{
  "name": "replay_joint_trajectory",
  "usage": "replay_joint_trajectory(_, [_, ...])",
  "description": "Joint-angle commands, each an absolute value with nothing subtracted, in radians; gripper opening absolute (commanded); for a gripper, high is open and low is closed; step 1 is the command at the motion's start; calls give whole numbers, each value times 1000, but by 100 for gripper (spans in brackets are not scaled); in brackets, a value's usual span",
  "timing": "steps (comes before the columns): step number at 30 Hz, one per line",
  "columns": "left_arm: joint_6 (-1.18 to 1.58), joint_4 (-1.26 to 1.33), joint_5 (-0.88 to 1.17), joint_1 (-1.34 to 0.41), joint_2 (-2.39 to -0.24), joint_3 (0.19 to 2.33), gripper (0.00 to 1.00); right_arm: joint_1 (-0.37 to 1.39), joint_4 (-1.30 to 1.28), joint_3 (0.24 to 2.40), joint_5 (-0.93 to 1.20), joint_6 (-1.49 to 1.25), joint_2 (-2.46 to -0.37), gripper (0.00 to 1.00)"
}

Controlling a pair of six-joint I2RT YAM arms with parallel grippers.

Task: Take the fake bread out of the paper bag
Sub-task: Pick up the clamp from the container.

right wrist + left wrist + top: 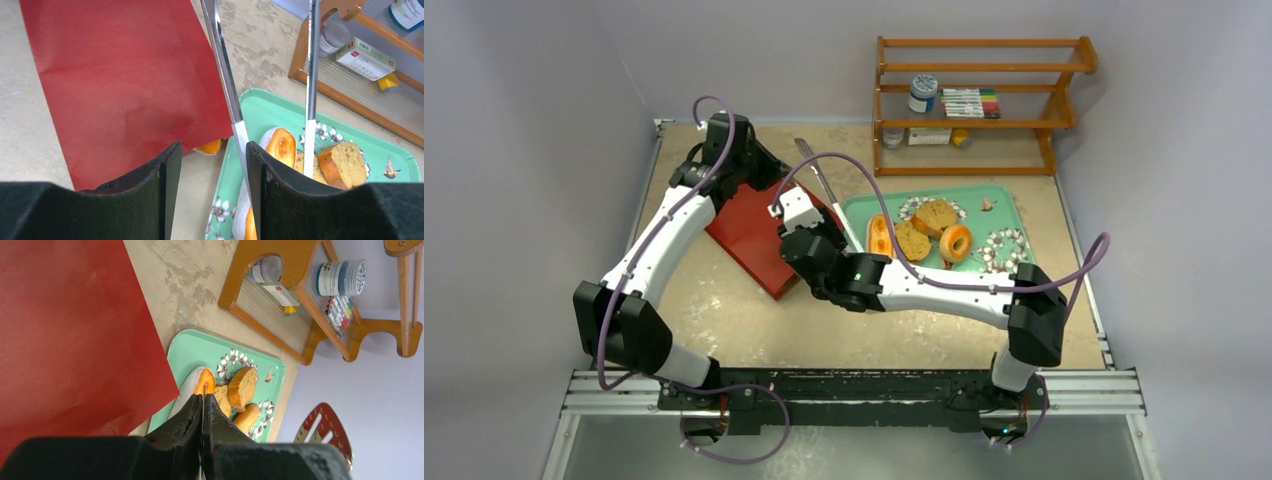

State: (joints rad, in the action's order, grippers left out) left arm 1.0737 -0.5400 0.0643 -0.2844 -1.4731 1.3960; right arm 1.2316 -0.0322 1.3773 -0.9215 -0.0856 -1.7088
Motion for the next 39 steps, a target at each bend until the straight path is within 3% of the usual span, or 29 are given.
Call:
replay_joint_trajectory(1, [1125,-455,8,-297,-1491,1446,0,1265,-35,1409,-910,-141,-1610,53])
replay_joint_trajectory(12, [1087,-472,-35,-299,-1527,1460,0,1280,-12,1420,-943,-110,-1536,55])
replay_joint_trajectory(25, [1043,-525,-45,-307,-1502,1485,0,1132,-23,1426,-884,-173,-1607,51])
replay_joint_trajectory(35, [1037,-535,-43,-311,-1482,1480,0,1094,-16,1406,-843,-197,-1645,42])
replay_joint_trajectory(39, [1037,-537,-42,-314,-1478,1478,0,1075,-15,1395,-840,-205,-1659,31])
